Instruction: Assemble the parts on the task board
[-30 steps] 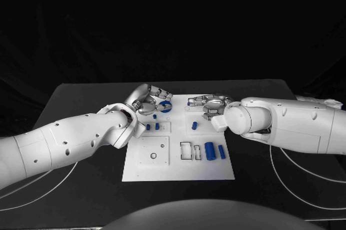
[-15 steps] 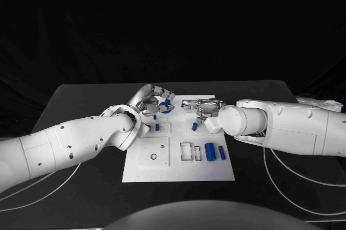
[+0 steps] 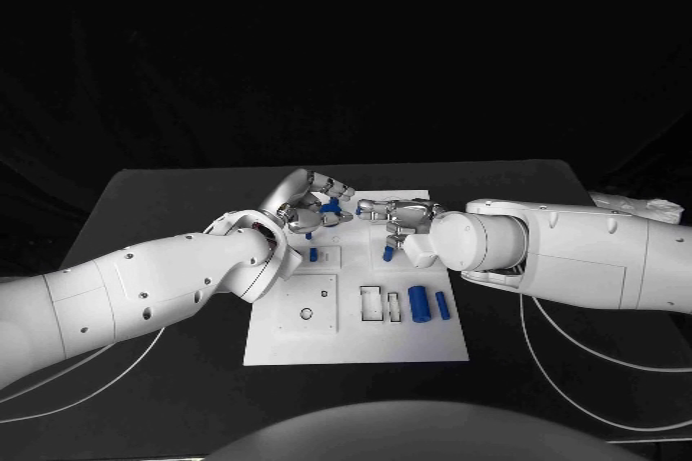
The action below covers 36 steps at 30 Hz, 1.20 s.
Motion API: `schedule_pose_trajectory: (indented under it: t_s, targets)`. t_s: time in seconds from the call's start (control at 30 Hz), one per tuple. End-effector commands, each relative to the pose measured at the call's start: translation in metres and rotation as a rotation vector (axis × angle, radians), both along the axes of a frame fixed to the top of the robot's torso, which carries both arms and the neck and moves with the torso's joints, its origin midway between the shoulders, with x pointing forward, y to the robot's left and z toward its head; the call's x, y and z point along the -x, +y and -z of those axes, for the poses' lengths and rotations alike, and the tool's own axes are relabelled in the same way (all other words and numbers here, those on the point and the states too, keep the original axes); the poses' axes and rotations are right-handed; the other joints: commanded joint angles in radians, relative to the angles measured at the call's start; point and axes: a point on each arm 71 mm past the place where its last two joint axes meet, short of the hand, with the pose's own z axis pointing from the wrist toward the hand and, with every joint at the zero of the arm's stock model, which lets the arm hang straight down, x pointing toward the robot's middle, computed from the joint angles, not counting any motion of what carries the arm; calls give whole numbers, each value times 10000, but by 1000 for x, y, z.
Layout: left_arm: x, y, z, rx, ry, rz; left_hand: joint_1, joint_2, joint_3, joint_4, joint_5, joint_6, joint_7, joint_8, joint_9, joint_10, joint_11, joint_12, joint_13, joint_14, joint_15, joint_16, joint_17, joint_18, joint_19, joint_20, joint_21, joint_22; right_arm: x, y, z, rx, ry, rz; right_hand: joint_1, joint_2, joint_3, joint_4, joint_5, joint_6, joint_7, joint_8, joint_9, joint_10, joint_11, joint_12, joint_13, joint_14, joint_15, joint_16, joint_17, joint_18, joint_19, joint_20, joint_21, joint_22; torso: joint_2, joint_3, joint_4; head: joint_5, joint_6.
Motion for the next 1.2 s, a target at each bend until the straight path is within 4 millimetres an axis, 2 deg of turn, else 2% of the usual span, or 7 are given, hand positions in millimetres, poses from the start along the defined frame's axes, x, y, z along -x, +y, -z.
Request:
schedule_pose_trajectory:
  t_s: [0.03,0.4,0.67,1.2]
  targets:
    - [2,-5,1,-64,187,373,-15,-47,-31,-2,-52,13,26,-51,-9,-71,11,-22,3,1057,31,-12,2618,-7,384,18,-33,2343,0,2,-1,-192,-36,-27,-115,-14,-32,11,31,-27,-70,-5,15,-5,20,-49,-11,1043,44,41,2635,-143,1029,79,45,2632,-2,4,5,-3,-4]
    - [2,-5,2,-85,289,505,8,12,19,-6,-76,291,24,61,42,42,17,20,13,1057,51,-12,2618,-10,392,27,-26,2346,0,4,-1,-201,17,-63,-119,2,-37,23,41,-34,-84,-17,9,-23,8,-62,-12,1043,35,41,2635,-143,1029,78,45,2632,-1,1,5,-13,-7]
    - [2,-6,3,-80,265,475,-17,153,90,20,-77,585,23,161,89,169,-4,28,9,1057,37,-12,2618,-17,414,24,-1,2355,2,6,-1,-237,88,-145,-129,3,-49,35,44,-50,-88,-32,2,-51,6,-74,-16,1043,29,41,2635,-143,1029,76,45,2632,4,0,-3,-18,0]
    - [0,-5,4,-158,316,292,-17,247,146,18,-71,694,27,181,100,211,-7,15,4,1057,32,-12,2618,-19,422,19,8,2359,3,7,-1,-264,197,-217,-139,5,-57,44,44,-58,-89,-40,-3,-70,7,-79,-17,1043,27,41,2635,-143,1029,75,45,2632,2,3,3,-35,-11]
